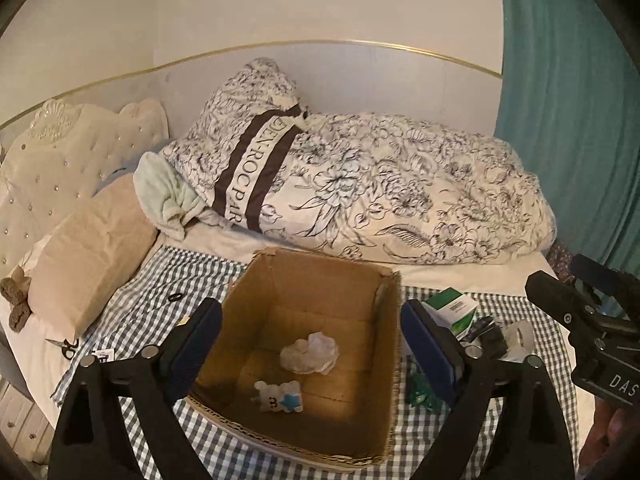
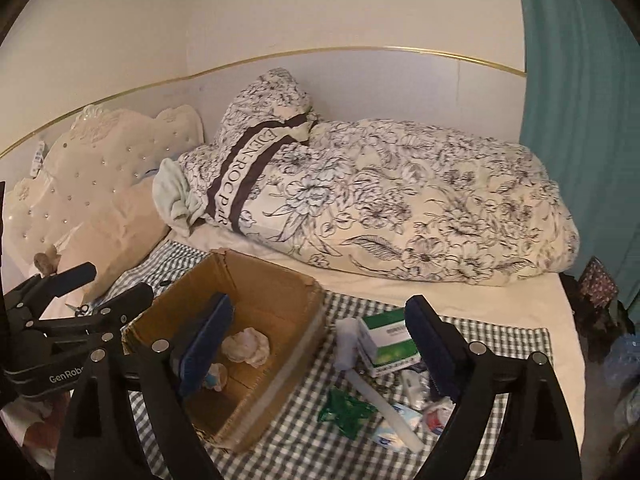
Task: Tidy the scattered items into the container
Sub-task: 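Move both tools back from the box toward the remaining items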
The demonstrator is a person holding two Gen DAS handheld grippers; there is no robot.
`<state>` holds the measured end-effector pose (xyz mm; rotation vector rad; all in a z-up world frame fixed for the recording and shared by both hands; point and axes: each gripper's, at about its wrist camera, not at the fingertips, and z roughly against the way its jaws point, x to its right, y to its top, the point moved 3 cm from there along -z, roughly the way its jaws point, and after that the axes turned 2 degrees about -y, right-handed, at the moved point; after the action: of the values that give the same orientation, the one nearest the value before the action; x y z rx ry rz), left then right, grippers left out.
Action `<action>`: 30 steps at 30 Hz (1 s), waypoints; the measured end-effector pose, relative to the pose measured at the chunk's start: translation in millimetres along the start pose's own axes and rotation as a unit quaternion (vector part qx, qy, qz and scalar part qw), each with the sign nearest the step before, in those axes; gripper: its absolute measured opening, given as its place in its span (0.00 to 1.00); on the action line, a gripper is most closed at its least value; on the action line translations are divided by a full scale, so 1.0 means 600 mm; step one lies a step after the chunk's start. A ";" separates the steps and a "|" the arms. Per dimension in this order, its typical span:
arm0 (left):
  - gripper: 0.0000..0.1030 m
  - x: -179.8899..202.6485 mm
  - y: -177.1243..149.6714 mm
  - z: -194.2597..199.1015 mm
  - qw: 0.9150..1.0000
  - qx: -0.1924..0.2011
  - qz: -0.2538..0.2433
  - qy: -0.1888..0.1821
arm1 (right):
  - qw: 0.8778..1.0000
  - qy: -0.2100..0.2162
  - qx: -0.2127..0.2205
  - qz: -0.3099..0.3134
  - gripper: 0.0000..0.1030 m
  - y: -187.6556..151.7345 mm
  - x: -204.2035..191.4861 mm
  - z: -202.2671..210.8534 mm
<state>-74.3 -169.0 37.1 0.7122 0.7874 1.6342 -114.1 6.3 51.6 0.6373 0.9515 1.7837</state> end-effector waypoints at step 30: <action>1.00 0.254 -0.033 -0.001 0.991 0.017 -0.093 -0.090 | 0.993 -0.092 -0.018 -0.067 1.00 -0.077 0.232 0.089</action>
<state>-91.7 -16.9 27.5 0.7740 0.7298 1.3722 -103.0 161.5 42.9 0.6860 0.8145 1.5903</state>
